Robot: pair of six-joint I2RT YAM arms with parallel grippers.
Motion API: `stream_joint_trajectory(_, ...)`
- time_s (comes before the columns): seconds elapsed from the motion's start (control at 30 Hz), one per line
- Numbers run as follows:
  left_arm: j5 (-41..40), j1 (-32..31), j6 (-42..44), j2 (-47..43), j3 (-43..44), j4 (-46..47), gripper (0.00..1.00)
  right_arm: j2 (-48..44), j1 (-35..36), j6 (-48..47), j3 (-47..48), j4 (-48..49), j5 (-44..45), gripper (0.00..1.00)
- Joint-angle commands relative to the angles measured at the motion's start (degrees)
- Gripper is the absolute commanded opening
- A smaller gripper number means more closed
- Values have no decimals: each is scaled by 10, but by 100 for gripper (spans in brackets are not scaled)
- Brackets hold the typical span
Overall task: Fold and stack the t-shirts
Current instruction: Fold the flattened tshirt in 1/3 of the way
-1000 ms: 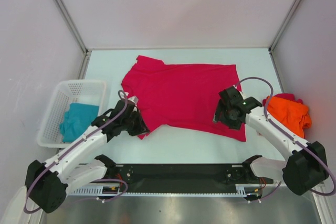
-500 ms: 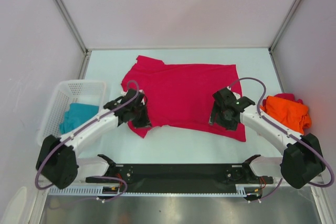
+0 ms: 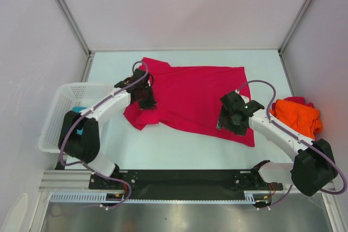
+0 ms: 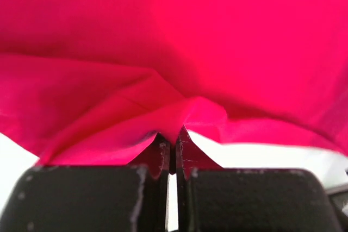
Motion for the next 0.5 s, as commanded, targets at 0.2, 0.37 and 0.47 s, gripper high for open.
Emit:
stream_joint_trajectory(0.2,-10,53,27,109,134,4,1,1,3,-1,20,-9,26,76)
stream_joint_trajectory(0.37,-8,63,28,162,199,-13,1,8,3,-6,22,-11,35,76)
stream_joint_trajectory(0.47,-6,65,30,188,228,-16,2,16,2,-9,23,-9,37,77)
